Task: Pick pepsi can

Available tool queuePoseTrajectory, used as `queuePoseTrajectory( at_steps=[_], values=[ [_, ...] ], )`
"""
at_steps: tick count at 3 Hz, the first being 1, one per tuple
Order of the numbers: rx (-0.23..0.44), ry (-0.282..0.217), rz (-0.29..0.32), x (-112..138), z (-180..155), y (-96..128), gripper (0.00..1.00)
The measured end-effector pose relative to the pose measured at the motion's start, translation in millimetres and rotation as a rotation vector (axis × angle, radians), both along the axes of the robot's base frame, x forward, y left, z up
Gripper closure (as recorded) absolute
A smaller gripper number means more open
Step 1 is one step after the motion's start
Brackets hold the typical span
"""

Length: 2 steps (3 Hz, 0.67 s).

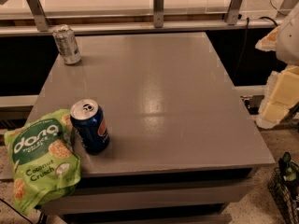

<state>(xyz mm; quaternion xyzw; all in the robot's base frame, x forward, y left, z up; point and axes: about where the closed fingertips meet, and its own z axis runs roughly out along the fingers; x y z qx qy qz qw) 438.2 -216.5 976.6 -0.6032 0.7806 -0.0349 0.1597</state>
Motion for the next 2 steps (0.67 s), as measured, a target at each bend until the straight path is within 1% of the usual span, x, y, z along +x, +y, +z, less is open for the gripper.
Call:
queuePoseTrajectory(
  at_steps=[1,2],
  values=[
    [0.0,0.0,0.0,0,0,0,0.0],
    [-0.005,-0.015,0.06,3,2,19,0.0]
  ],
)
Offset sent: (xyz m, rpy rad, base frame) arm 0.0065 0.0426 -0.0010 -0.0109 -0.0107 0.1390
